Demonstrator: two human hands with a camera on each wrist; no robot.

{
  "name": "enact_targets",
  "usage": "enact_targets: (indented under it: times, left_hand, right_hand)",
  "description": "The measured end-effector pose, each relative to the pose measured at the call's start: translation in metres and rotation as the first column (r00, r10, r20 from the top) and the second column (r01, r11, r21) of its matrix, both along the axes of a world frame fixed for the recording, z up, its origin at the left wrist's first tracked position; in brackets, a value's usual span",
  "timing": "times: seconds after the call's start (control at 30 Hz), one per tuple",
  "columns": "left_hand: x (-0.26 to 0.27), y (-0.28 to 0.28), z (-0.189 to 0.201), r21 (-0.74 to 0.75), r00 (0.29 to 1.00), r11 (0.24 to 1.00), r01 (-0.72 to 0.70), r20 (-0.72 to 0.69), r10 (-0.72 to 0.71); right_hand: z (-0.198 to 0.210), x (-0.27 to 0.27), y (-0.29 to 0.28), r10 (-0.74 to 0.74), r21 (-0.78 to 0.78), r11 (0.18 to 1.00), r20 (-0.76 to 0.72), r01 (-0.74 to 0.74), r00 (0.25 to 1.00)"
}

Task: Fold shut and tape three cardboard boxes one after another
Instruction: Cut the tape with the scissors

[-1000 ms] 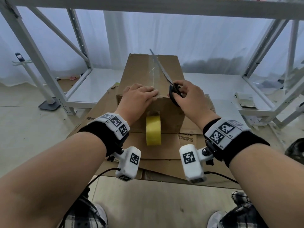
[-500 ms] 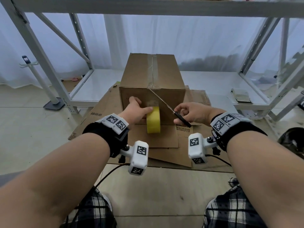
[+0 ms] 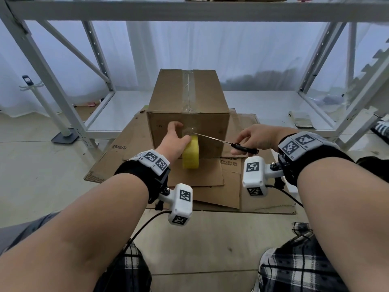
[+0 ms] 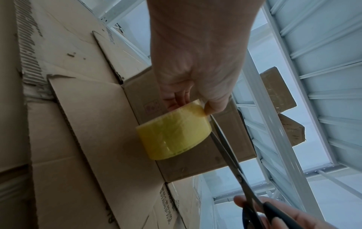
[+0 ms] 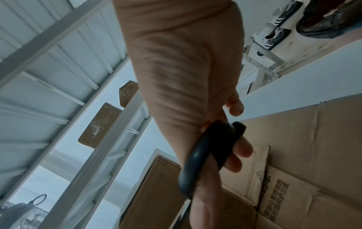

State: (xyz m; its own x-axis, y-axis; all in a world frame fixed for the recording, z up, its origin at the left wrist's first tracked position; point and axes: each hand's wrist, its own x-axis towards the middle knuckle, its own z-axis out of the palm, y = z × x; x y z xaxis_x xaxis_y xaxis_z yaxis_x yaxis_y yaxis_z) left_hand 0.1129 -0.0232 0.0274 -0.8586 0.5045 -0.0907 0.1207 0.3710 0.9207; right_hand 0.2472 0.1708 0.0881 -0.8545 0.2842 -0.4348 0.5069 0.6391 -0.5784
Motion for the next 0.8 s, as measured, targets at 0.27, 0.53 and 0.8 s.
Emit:
enact_targets:
  times: [0.27, 0.53, 0.8]
  left_hand:
    - [-0.004, -0.003, 0.004, -0.063, 0.999, 0.997, 0.049, -0.015, -0.050]
    - [-0.002, -0.002, 0.004, -0.059, 0.998, 0.997, 0.056, -0.034, -0.058]
    - [-0.003, -0.009, 0.004, -0.046, 0.996, 0.995, 0.086, 0.030, -0.085]
  right_hand:
    - [0.012, 0.005, 0.006, -0.037, 0.073, 0.996, -0.059, 0.041, 0.998]
    - [0.012, -0.016, -0.002, 0.014, 0.086, 0.996, -0.039, -0.010, 0.999]
    - [0.009, -0.026, 0.013, 0.065, 0.083, 0.995, -0.060, -0.060, 0.996]
